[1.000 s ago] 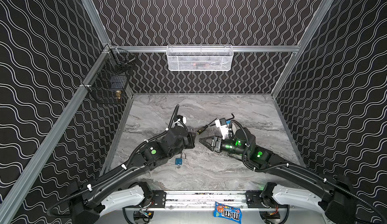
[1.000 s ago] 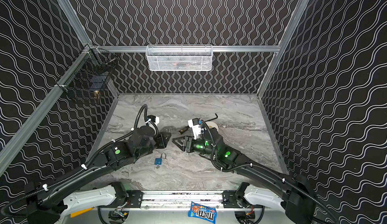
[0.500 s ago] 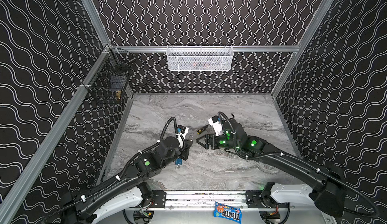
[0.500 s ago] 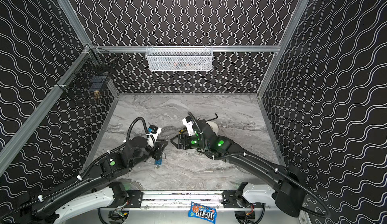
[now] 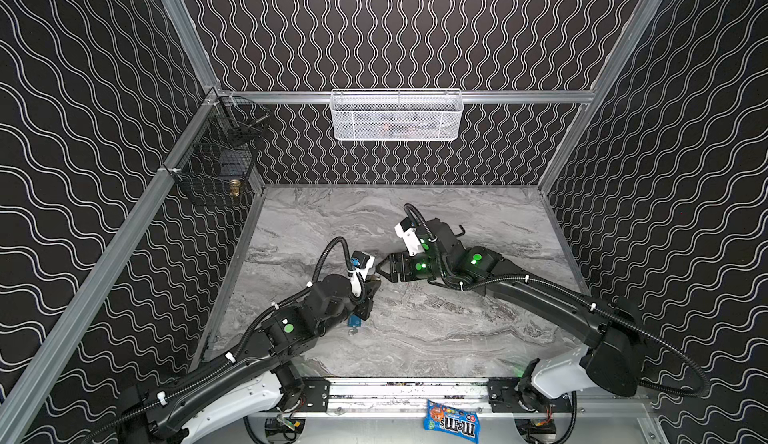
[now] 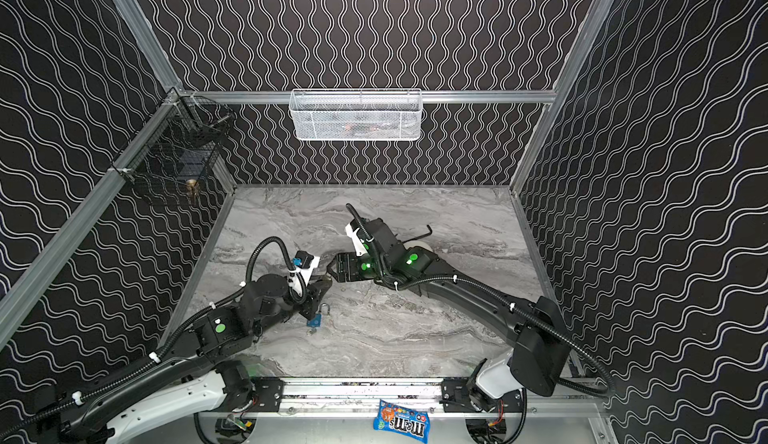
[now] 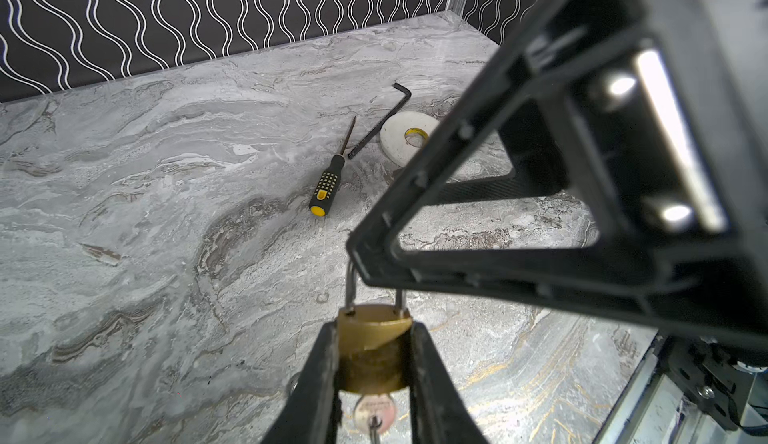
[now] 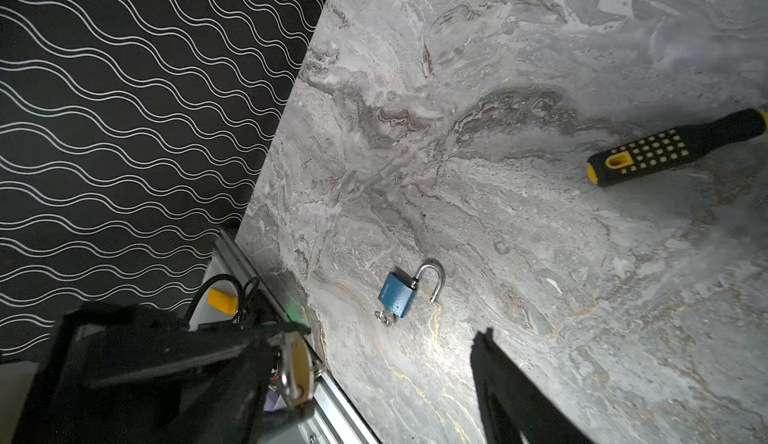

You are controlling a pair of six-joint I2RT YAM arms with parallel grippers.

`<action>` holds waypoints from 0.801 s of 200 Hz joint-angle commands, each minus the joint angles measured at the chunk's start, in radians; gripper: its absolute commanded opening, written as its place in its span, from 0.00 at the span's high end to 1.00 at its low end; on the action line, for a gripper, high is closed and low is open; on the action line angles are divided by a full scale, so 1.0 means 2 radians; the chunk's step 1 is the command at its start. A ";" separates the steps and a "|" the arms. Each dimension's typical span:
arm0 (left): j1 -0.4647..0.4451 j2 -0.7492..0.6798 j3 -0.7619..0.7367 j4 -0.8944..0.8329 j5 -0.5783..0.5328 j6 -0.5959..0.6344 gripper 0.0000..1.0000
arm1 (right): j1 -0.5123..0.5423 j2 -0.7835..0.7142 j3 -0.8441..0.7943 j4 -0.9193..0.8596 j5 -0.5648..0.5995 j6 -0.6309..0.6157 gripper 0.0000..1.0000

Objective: Unlock with the key

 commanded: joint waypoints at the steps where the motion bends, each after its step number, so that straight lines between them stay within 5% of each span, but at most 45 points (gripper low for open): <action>1: 0.001 0.000 0.004 0.016 0.000 0.017 1.00 | 0.000 0.009 0.018 -0.030 0.019 -0.017 0.23; 160: 0.001 0.014 0.006 0.025 0.008 0.021 1.00 | -0.003 0.068 0.113 -0.148 0.081 -0.064 0.18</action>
